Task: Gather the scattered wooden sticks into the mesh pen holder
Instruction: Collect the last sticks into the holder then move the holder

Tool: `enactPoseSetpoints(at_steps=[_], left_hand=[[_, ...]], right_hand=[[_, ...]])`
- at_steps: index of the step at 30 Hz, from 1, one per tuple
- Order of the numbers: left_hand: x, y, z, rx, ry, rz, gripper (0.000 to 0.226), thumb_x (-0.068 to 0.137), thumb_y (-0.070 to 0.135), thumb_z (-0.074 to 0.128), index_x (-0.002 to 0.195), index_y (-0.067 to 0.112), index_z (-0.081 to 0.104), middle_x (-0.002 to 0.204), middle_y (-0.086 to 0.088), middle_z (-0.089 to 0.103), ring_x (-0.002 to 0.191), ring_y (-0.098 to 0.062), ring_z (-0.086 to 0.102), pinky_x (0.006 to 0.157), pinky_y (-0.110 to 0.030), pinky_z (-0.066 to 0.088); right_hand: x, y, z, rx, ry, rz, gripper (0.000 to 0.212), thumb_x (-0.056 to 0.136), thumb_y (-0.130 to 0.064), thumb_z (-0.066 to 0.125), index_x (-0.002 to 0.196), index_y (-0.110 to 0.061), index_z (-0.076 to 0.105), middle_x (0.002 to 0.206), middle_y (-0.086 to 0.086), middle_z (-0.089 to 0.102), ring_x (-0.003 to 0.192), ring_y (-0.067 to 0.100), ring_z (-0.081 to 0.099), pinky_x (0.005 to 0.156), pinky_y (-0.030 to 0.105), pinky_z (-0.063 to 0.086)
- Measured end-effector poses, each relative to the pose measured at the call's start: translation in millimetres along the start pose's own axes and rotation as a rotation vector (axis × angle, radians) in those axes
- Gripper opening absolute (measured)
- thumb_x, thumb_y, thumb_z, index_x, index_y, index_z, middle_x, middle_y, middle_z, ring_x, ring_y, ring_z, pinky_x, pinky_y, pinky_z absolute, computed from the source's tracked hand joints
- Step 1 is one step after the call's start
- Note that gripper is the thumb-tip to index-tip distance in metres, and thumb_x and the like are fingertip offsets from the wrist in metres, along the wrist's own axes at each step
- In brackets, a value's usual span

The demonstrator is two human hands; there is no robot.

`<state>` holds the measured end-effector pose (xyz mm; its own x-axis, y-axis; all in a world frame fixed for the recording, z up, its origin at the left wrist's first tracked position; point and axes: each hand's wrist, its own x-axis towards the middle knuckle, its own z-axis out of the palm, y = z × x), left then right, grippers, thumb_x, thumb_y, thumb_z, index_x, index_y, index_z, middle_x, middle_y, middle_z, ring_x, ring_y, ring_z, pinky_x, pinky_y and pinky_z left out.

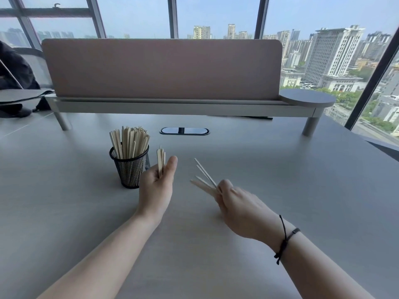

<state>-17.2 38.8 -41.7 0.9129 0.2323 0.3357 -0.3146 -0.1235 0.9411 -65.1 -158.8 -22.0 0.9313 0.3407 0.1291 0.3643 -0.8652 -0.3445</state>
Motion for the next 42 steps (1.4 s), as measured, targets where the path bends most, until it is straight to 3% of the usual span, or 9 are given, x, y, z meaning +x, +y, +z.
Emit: enactPoseSetpoints(at_steps=[7, 11, 15, 20, 24, 30, 35, 39, 42], left_hand=[[-1, -1, 3, -0.142, -0.105, -0.112, 0.061, 0.081, 0.063, 0.066, 0.059, 0.013, 0.038, 0.049, 0.006, 0.027, 0.040, -0.013, 0.021, 0.045, -0.024, 0.018], [-8, 2, 6, -0.168, -0.354, -0.074, 0.082, 0.066, 0.078, 0.071, 0.080, 0.000, 0.051, 0.057, -0.007, 0.031, 0.042, -0.013, 0.026, 0.043, -0.023, 0.024], [-17, 13, 11, -0.117, -0.383, 0.009, 0.060, 0.082, 0.049, 0.070, 0.110, -0.004, 0.067, 0.046, 0.011, 0.052, 0.041, -0.002, 0.046, 0.046, -0.013, 0.036], [-18, 21, 10, -0.058, -0.407, 0.071, 0.023, 0.089, 0.033, 0.074, 0.083, 0.011, 0.072, 0.055, -0.015, 0.057, 0.050, -0.018, 0.057, 0.048, -0.029, 0.046], [-15, 28, 5, -0.007, -0.447, 0.153, 0.011, 0.086, 0.020, 0.079, 0.079, 0.014, 0.073, 0.061, -0.012, 0.065, 0.057, -0.027, 0.064, 0.057, -0.028, 0.051], [-11, 26, 3, -0.174, -0.345, 0.105, 0.053, 0.070, 0.069, 0.075, 0.081, 0.017, 0.072, 0.051, -0.016, 0.033, 0.047, -0.020, 0.031, 0.046, -0.027, 0.026], [-11, 16, 6, -0.109, -0.231, -0.015, 0.050, 0.076, 0.062, 0.069, 0.049, 0.024, 0.052, 0.047, -0.008, 0.034, 0.041, -0.019, 0.032, 0.047, -0.025, 0.027], [-12, 13, 7, -0.130, -0.224, -0.050, 0.064, 0.078, 0.058, 0.068, 0.054, 0.008, 0.037, 0.049, -0.011, 0.032, 0.044, -0.021, 0.030, 0.045, -0.034, 0.023], [-13, 15, 8, -0.119, -0.203, -0.050, 0.066, 0.082, 0.053, 0.067, 0.059, 0.002, 0.032, 0.052, -0.012, 0.031, 0.048, -0.024, 0.028, 0.046, -0.045, 0.023]], right_hand=[[9, 3, 6, 0.473, 0.086, 0.110, 0.023, 0.104, -0.026, 0.038, 0.101, -0.015, 0.058, 0.068, -0.006, 0.051, 0.053, 0.010, 0.044, 0.052, 0.029, 0.038], [10, -5, 10, 0.722, 0.071, 0.078, 0.023, 0.105, -0.026, 0.040, 0.100, -0.019, 0.061, 0.063, -0.007, 0.046, 0.049, 0.012, 0.039, 0.049, 0.028, 0.035], [6, -16, 15, 0.758, -0.044, 0.008, 0.021, 0.104, -0.025, 0.043, 0.094, -0.012, 0.057, 0.060, -0.010, 0.046, 0.052, 0.011, 0.041, 0.049, 0.028, 0.037], [7, -32, 18, 0.831, -0.069, -0.001, 0.031, 0.100, -0.029, 0.053, 0.071, -0.018, 0.049, 0.046, -0.008, 0.047, 0.041, 0.016, 0.045, 0.050, 0.034, 0.042], [12, -40, 16, 1.039, 0.025, 0.080, 0.039, 0.092, -0.019, 0.063, 0.054, -0.024, 0.056, 0.046, 0.001, 0.041, 0.038, 0.016, 0.040, 0.045, 0.030, 0.036], [23, -53, 12, 1.303, 0.230, 0.137, 0.053, 0.091, -0.009, 0.064, 0.045, -0.015, 0.040, 0.040, 0.001, 0.033, 0.036, 0.018, 0.026, 0.043, 0.028, 0.023], [27, -49, 18, 1.238, 0.335, 0.140, 0.044, 0.092, -0.013, 0.066, 0.054, -0.005, 0.045, 0.044, 0.008, 0.040, 0.036, 0.018, 0.039, 0.049, 0.037, 0.037], [26, -45, 19, 1.189, 0.363, 0.161, 0.057, 0.093, -0.024, 0.067, 0.054, 0.006, 0.038, 0.049, 0.013, 0.042, 0.047, 0.023, 0.041, 0.050, 0.030, 0.038], [26, -48, 16, 1.246, 0.375, 0.177, 0.056, 0.093, -0.026, 0.066, 0.051, -0.010, 0.034, 0.046, 0.008, 0.035, 0.042, 0.020, 0.033, 0.048, 0.032, 0.030]])
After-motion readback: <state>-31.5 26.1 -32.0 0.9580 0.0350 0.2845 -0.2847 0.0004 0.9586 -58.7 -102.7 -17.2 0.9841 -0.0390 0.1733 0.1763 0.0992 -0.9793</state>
